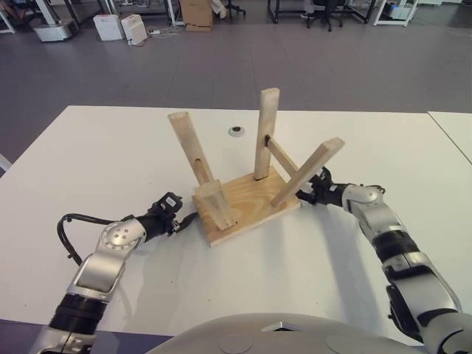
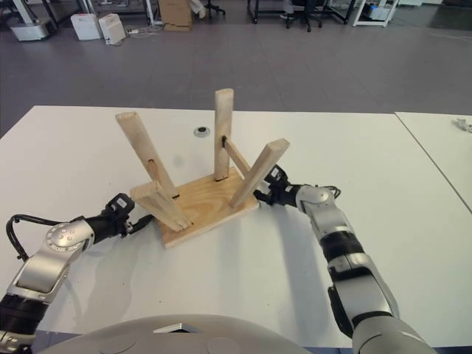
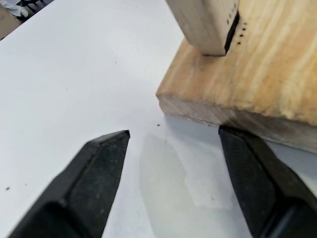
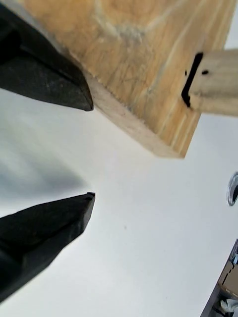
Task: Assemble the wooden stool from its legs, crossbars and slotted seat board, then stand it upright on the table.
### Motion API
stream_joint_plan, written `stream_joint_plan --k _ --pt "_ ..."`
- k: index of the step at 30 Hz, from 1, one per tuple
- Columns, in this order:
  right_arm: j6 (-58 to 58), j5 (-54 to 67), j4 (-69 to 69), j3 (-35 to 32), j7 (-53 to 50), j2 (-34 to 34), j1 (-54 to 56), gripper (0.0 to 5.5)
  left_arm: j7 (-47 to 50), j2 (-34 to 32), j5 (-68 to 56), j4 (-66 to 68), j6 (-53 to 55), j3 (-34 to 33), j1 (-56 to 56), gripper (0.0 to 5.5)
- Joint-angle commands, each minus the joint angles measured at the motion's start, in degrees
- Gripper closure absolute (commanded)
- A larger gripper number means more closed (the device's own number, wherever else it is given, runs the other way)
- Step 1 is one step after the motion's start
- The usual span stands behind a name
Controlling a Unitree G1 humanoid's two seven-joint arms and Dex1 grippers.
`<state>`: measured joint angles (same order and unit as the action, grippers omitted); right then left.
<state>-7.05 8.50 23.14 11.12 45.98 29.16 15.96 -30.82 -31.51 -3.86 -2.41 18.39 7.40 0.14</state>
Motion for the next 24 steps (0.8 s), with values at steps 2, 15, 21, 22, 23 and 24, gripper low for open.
stream_joint_plan --k 2,15,21,22,23,24 --pt "-6.3 -1.1 -15.1 -3.1 -7.0 0.1 -10.4 2.39 4.6 7.4 -0.1 5.8 -1.2 -0.5 -2.9 2.16" --pt "-18.9 -3.0 -38.2 -5.4 -17.6 -1.1 -26.1 2.39 2.5 0.0 4.5 -11.8 1.3 -0.9 14.8 2.16" --pt "-29.9 7.2 -49.3 -4.6 -14.4 -4.8 -23.6 2.39 -1.2 4.7 -3.2 -24.8 12.7 5.7 9.8 2.16" --pt "-32.6 9.6 -51.3 -5.6 -14.4 -5.6 -22.3 2.39 -1.2 5.6 -5.2 -26.8 14.7 4.8 8.7 2.16" --pt "-35.9 12.6 -53.8 -7.1 -14.1 -6.2 -20.7 2.39 -1.4 6.1 -7.1 -29.2 16.7 3.3 7.4 2.16" --pt "-39.7 15.9 -56.8 -8.7 -13.6 -6.1 -18.9 2.39 -1.7 6.1 -9.4 -31.7 19.1 1.0 6.2 2.16"
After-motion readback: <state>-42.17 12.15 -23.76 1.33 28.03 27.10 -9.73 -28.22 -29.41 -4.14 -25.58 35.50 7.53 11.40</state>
